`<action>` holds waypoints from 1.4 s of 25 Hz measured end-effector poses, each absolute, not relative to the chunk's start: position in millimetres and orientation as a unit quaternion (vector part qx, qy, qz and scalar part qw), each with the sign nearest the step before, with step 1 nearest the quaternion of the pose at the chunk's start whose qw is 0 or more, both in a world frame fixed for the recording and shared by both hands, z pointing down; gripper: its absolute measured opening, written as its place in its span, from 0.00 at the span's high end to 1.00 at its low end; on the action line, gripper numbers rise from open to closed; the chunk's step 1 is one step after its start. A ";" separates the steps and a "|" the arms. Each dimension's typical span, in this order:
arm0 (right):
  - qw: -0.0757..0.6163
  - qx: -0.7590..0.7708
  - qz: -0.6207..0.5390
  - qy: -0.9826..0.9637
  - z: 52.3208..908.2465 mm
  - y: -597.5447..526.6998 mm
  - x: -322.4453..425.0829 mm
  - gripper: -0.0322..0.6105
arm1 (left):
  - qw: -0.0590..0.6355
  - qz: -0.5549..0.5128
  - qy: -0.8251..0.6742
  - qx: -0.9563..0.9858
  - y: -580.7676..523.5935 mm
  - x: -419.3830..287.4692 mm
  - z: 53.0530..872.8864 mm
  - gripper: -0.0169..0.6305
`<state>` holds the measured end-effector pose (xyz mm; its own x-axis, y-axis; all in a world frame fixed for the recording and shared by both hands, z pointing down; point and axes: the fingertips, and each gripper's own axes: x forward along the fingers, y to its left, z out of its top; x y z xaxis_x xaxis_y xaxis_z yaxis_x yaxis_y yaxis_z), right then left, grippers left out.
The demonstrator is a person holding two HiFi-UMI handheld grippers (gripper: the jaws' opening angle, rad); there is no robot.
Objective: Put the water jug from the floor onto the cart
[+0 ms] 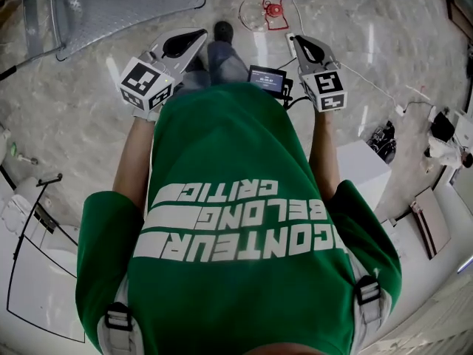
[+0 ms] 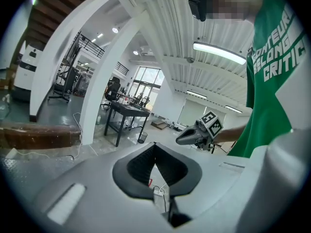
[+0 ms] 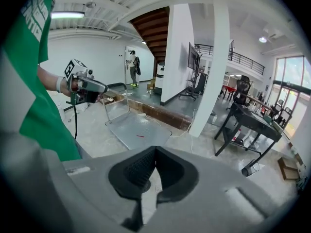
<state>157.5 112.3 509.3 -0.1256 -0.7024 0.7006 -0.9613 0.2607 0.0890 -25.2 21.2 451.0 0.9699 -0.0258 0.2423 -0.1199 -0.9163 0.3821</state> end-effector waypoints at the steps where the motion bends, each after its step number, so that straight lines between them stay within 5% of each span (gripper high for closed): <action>1: 0.327 0.574 0.198 -0.724 513.6 105.3 163.5 0.96 | 0.200 0.118 -0.041 0.972 14.7 -21.5 451.2 0.96; 18: 0.357 0.527 0.296 -0.712 624.1 44.2 241.6 0.96 | 0.216 0.136 -0.015 0.967 -40.3 63.6 460.7 0.96; 35: 0.411 0.485 0.411 -0.653 812.8 45.3 281.6 0.64 | 0.263 0.203 0.016 0.943 -39.3 116.2 532.4 0.96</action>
<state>281.6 45.3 812.8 -0.1919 -0.2950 0.9360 -0.9716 0.1919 -0.1387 116.2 -39.3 532.4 0.9168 0.1376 0.3749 -0.0761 -0.8614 0.5022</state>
